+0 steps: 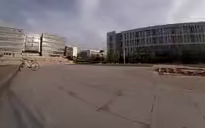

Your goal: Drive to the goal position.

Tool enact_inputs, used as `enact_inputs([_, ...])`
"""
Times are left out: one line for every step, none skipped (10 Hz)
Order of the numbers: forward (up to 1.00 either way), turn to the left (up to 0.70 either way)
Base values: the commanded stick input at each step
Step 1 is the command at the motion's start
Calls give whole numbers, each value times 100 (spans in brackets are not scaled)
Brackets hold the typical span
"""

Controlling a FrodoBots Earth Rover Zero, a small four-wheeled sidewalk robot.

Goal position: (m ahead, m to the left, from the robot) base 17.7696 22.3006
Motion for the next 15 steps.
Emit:
enact_inputs([70, 14])
enact_inputs([70, 14])
enact_inputs([70, 14])
enact_inputs([70, 14])
enact_inputs([70, 14])
enact_inputs([70, 14])
enact_inputs([70, 14])
enact_inputs([70, 14])
enact_inputs([70, 14])
enact_inputs([70, 14])
enact_inputs([70, 14])
enact_inputs([70, 14])
enact_inputs([70, 14])
enact_inputs([70, 14])
enact_inputs([70, 14])
